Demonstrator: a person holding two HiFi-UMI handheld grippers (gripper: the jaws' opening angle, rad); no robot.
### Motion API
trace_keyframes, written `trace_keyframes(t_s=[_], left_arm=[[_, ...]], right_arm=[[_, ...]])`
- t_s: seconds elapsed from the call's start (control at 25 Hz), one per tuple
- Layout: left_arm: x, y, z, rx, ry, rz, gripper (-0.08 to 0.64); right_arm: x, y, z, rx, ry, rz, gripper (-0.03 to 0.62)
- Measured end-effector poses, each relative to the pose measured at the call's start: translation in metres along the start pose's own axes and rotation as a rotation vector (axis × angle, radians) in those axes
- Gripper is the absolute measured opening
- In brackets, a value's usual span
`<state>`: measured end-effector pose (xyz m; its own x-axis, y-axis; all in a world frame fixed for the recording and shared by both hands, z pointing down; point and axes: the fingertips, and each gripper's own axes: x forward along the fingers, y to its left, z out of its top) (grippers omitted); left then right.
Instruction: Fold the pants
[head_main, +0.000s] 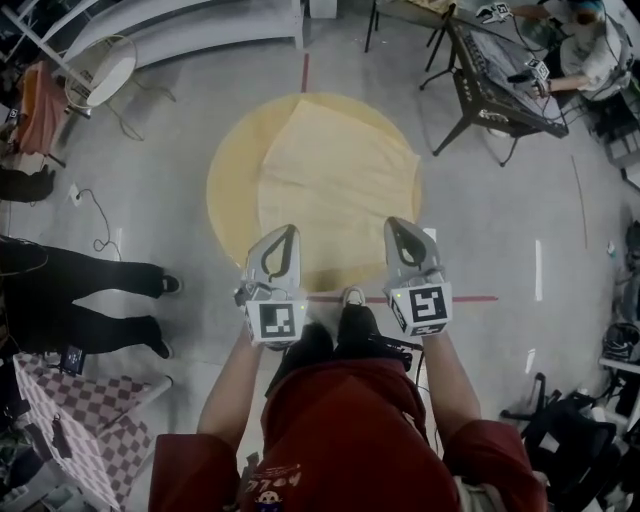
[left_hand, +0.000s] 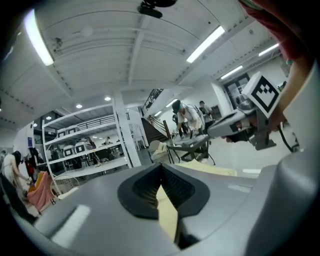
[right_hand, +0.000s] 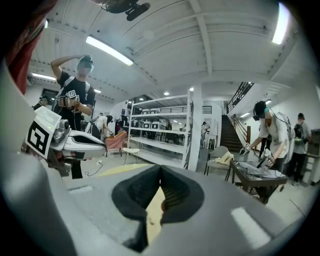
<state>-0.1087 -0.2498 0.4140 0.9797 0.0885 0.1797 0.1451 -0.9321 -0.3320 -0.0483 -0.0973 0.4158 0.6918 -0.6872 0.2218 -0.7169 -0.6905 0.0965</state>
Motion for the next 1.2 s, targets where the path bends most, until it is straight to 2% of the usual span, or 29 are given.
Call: trace_keyframes(t_s=[0.12, 0.16, 0.36, 0.52, 0.68, 0.8, 1.0, 1.2], left_arm=[[0.004, -0.015, -0.037, 0.059, 0.123, -0.075, 0.008], [0.005, -0.021, -0.048, 0.083, 0.158, -0.107, 0.008], [-0.005, -0.062, -0.102, 0.212, 0.337, -0.336, 0.125], [-0.020, -0.081, -0.144, 0.293, 0.476, -0.477, 0.175], [-0.034, -0.084, -0.176, 0.340, 0.596, -0.551, 0.199], [-0.040, -0.082, -0.197, 0.367, 0.678, -0.576, 0.204], [-0.045, -0.073, -0.217, 0.439, 0.756, -0.605, 0.204], [-0.041, -0.068, -0.232, 0.522, 0.824, -0.645, 0.204]], right_arm=[[0.004, 0.011, -0.029, -0.066, 0.082, 0.075, 0.003], [0.007, 0.021, -0.040, -0.108, 0.119, 0.117, 0.022], [0.004, 0.063, -0.108, -0.353, 0.347, 0.331, 0.088], [-0.013, 0.059, -0.162, -0.511, 0.509, 0.455, 0.143], [-0.024, 0.035, -0.197, -0.619, 0.612, 0.493, 0.149], [-0.024, 0.017, -0.212, -0.710, 0.655, 0.505, 0.150], [-0.025, -0.005, -0.229, -0.846, 0.718, 0.523, 0.150], [-0.026, -0.031, -0.248, -0.918, 0.777, 0.529, 0.153]])
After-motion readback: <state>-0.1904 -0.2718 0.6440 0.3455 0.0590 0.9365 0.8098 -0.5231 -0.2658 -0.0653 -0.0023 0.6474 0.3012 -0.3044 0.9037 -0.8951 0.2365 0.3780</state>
